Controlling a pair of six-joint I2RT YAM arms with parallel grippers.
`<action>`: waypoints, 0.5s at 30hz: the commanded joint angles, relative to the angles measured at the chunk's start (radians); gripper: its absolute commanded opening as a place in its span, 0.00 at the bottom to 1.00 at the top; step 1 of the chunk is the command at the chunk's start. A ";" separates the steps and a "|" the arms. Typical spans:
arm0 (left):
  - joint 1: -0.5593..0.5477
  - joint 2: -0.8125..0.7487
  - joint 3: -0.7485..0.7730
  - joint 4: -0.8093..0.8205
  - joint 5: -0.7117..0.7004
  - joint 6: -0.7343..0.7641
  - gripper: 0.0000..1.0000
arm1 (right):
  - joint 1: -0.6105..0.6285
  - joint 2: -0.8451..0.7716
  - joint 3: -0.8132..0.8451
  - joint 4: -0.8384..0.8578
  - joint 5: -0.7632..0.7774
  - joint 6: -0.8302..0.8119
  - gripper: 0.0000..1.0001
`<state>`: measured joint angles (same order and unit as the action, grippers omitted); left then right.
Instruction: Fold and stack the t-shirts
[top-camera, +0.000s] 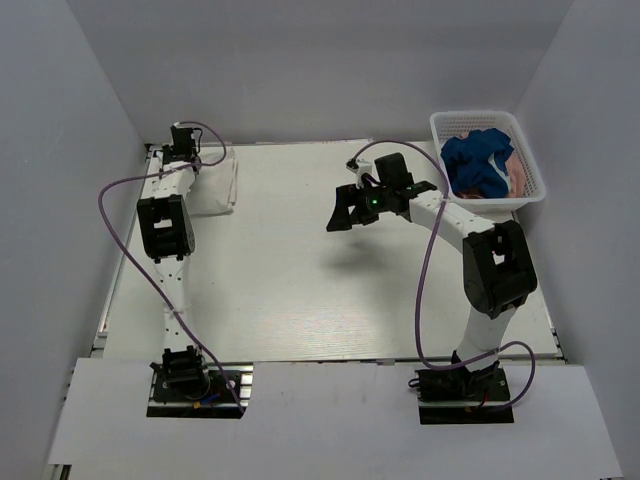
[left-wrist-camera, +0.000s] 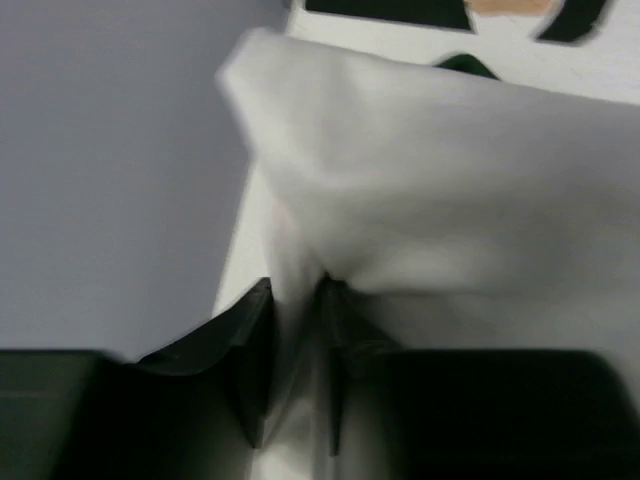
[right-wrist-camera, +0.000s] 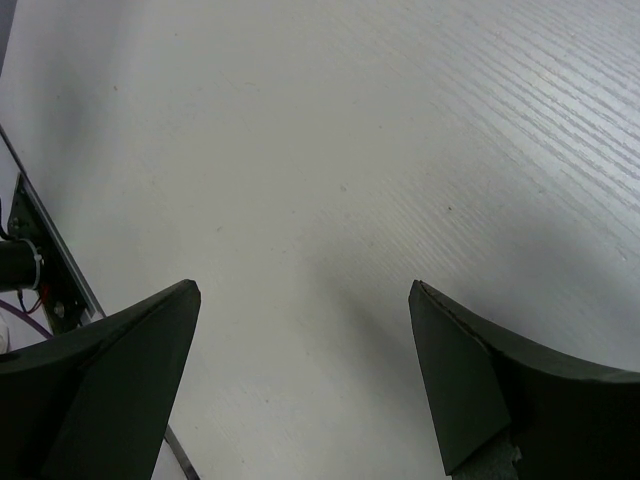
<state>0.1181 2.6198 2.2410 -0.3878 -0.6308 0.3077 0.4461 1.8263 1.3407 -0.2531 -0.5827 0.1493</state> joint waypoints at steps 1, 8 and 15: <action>0.018 0.006 0.043 0.133 -0.099 0.025 0.37 | -0.004 0.001 0.018 0.000 0.006 -0.007 0.91; -0.007 -0.084 0.039 0.198 -0.230 -0.022 0.95 | 0.000 -0.082 -0.038 0.055 0.010 0.006 0.91; -0.008 -0.347 -0.064 -0.108 -0.280 -0.357 0.99 | -0.003 -0.275 -0.222 0.279 -0.011 0.073 0.91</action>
<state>0.1158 2.4889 2.1803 -0.3431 -0.8375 0.1493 0.4454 1.6447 1.1549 -0.1349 -0.5655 0.1822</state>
